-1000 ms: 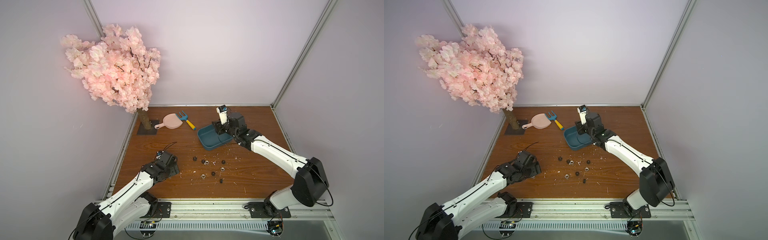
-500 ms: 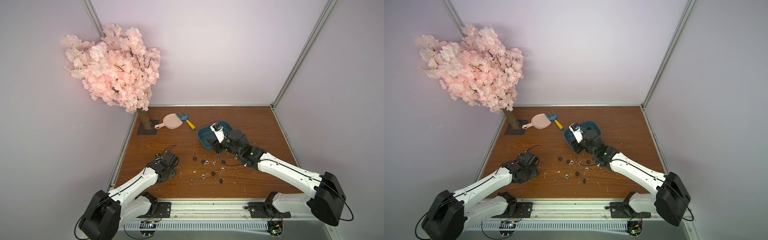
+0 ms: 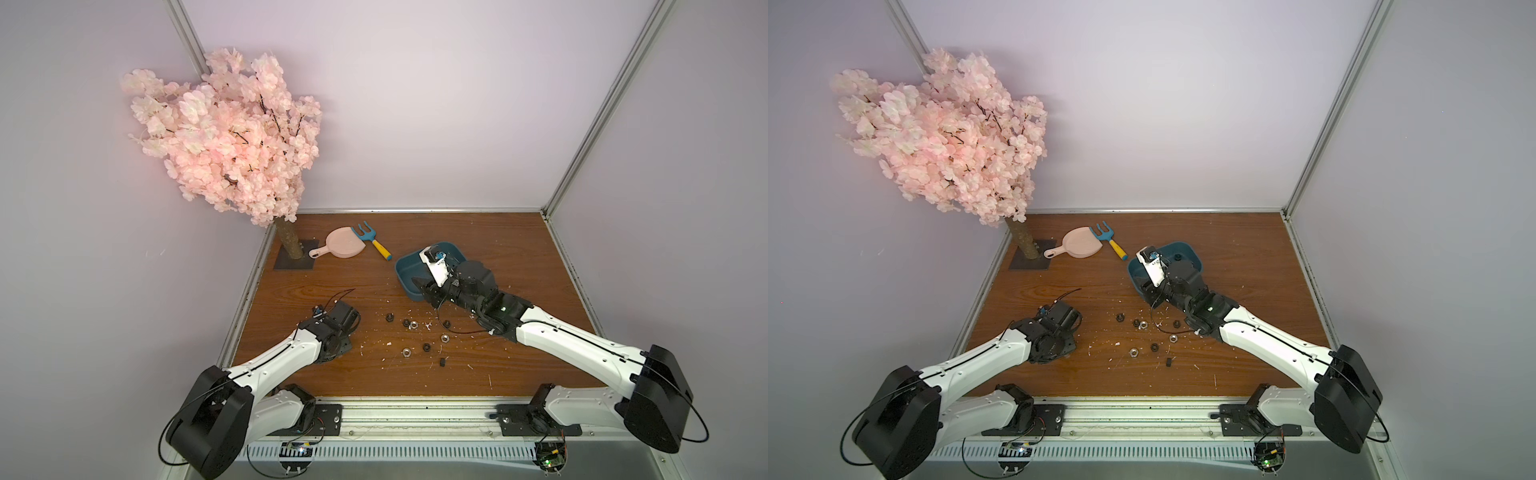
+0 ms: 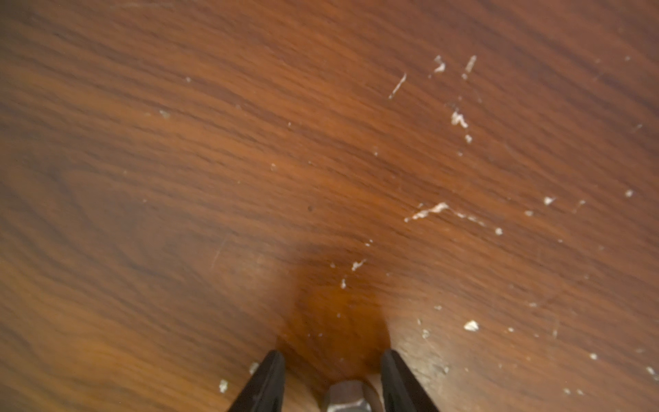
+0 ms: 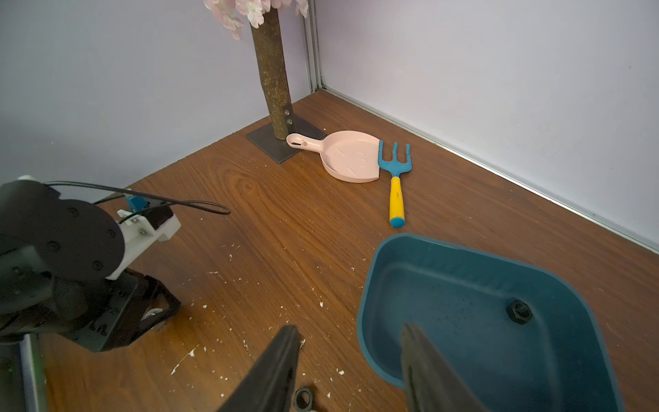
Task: Put the nuts on the desktop into the storage box
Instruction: Pick up the nut from the center of the board.
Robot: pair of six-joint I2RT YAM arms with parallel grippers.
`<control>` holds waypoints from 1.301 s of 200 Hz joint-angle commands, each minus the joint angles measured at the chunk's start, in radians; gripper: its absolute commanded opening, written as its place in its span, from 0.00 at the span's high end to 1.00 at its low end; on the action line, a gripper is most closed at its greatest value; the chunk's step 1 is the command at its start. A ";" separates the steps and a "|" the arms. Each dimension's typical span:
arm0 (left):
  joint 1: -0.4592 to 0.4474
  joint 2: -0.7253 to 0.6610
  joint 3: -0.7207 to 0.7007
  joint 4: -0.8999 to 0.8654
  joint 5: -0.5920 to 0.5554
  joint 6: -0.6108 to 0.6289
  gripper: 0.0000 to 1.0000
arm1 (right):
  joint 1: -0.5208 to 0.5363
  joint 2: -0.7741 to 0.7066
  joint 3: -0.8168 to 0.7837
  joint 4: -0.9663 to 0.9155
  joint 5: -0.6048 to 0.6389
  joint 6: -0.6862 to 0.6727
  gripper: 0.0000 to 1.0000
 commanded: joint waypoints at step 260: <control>-0.125 0.090 -0.017 -0.041 0.240 0.040 0.54 | 0.007 -0.069 0.007 0.038 0.062 0.040 0.48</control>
